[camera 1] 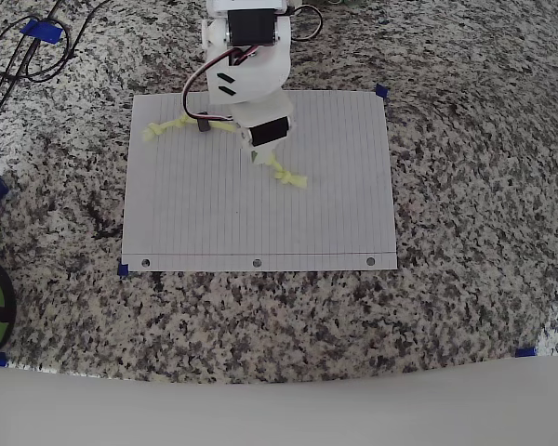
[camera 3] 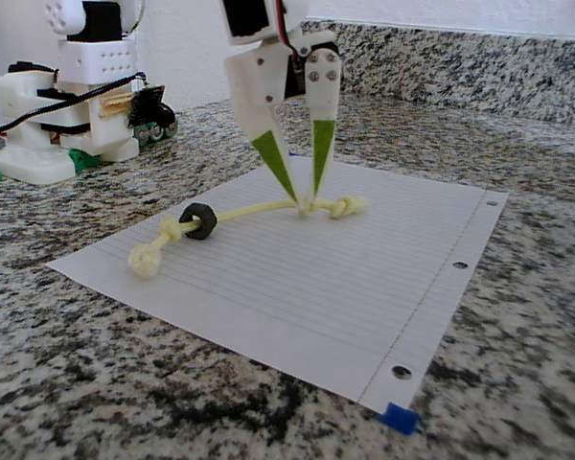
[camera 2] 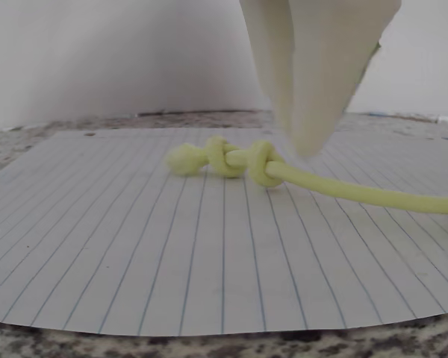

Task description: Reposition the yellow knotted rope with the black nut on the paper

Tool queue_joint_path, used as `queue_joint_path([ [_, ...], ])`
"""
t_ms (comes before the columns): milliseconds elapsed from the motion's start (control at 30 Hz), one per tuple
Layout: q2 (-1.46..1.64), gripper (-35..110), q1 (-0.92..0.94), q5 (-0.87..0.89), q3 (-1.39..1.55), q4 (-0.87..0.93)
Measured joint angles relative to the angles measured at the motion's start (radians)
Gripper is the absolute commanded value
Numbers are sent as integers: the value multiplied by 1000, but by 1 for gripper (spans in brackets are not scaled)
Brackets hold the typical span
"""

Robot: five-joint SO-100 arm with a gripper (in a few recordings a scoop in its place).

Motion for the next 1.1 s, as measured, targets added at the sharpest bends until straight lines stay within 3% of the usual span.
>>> queue_joint_path([
  [1100, -25, 0, -137, 0, 0, 18],
])
